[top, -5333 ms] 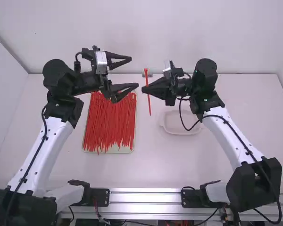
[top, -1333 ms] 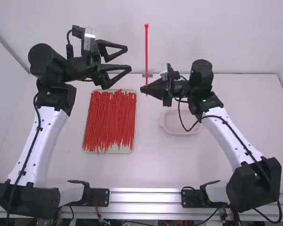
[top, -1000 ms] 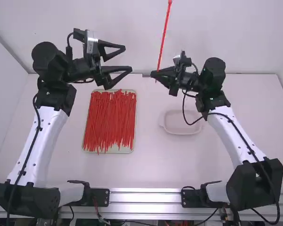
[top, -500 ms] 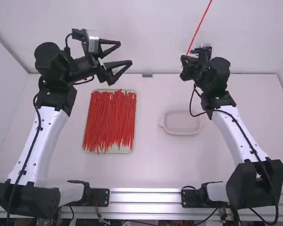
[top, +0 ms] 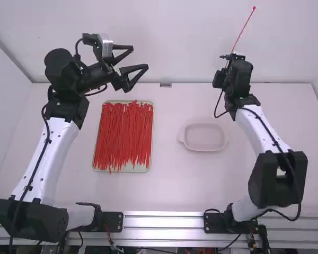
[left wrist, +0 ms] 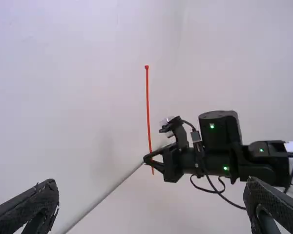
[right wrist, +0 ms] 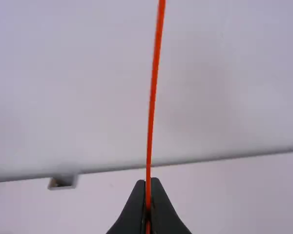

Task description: Fasten the cable tie

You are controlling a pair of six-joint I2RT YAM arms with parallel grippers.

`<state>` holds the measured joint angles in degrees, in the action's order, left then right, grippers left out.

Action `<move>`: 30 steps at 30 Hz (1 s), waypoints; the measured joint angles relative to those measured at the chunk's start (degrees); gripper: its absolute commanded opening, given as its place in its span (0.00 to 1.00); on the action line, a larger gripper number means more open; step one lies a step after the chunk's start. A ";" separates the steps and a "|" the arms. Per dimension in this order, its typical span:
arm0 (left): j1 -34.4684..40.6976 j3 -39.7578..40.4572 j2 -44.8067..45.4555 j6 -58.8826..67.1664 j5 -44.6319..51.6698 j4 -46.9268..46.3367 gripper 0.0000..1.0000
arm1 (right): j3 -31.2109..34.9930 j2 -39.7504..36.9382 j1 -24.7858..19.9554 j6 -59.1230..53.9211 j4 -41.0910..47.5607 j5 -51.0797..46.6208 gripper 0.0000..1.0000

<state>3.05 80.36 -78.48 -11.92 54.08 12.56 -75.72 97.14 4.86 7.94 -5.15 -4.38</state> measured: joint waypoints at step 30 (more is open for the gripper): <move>0.00 0.00 -0.15 -16.06 -15.43 5.31 0.99 | -11.47 2.69 40.70 -17.20 10.49 -53.88 0.00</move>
<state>3.05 80.36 -78.63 -27.99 38.65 17.87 -87.20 99.83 45.56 -9.26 5.34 -58.26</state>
